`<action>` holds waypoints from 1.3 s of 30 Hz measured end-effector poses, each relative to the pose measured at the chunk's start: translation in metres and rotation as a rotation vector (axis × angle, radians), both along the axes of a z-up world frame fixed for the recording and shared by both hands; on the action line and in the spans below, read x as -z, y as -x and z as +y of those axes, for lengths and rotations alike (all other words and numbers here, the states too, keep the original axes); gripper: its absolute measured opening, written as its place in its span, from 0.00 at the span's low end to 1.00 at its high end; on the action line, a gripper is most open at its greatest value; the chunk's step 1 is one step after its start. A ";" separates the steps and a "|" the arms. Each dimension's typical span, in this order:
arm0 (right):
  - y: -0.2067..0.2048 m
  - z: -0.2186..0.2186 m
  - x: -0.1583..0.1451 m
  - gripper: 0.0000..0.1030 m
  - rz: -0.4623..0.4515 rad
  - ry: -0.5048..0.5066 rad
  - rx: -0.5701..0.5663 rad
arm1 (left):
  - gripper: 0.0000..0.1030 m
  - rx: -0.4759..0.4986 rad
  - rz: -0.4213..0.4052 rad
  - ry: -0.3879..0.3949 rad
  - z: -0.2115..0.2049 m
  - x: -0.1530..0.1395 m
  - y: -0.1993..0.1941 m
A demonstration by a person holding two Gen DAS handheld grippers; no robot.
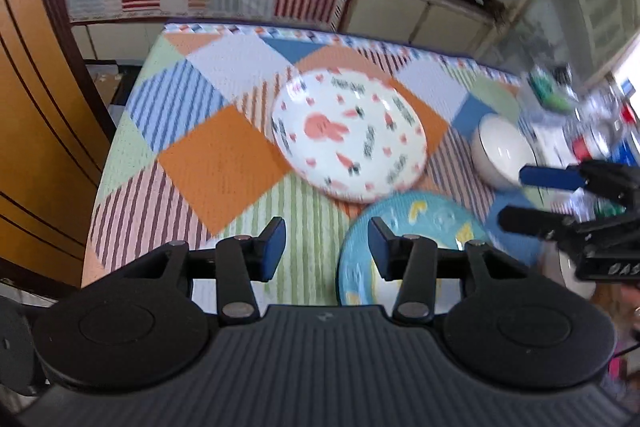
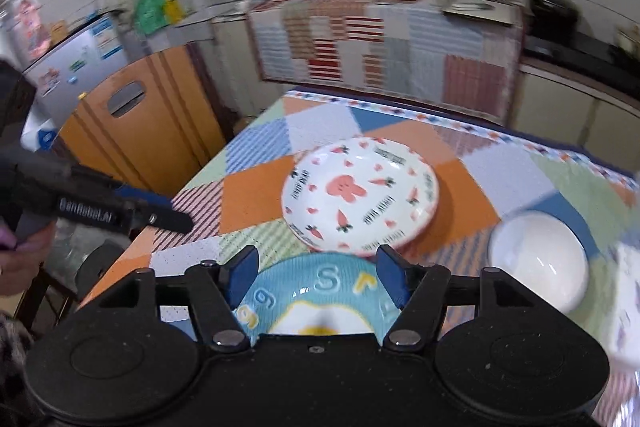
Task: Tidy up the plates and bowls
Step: 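Grasp the rim of the white bunny plate with both grippers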
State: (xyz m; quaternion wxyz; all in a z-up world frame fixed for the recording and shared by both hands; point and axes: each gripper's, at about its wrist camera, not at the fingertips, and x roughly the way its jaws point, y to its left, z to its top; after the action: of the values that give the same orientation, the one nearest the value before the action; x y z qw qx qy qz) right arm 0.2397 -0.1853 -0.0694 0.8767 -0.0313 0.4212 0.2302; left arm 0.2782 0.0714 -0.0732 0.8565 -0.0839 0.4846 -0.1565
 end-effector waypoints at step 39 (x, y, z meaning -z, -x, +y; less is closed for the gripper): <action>-0.129 -0.047 0.140 0.19 0.203 -0.182 0.327 | 0.11 -0.136 0.101 0.182 -0.007 0.145 -0.129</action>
State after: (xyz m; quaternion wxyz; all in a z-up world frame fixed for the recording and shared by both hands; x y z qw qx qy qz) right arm 0.3686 -0.2323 -0.2097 0.8547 0.1401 0.4844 0.1237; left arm 0.4072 0.0641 -0.2182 0.8285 -0.2015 0.5041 -0.1370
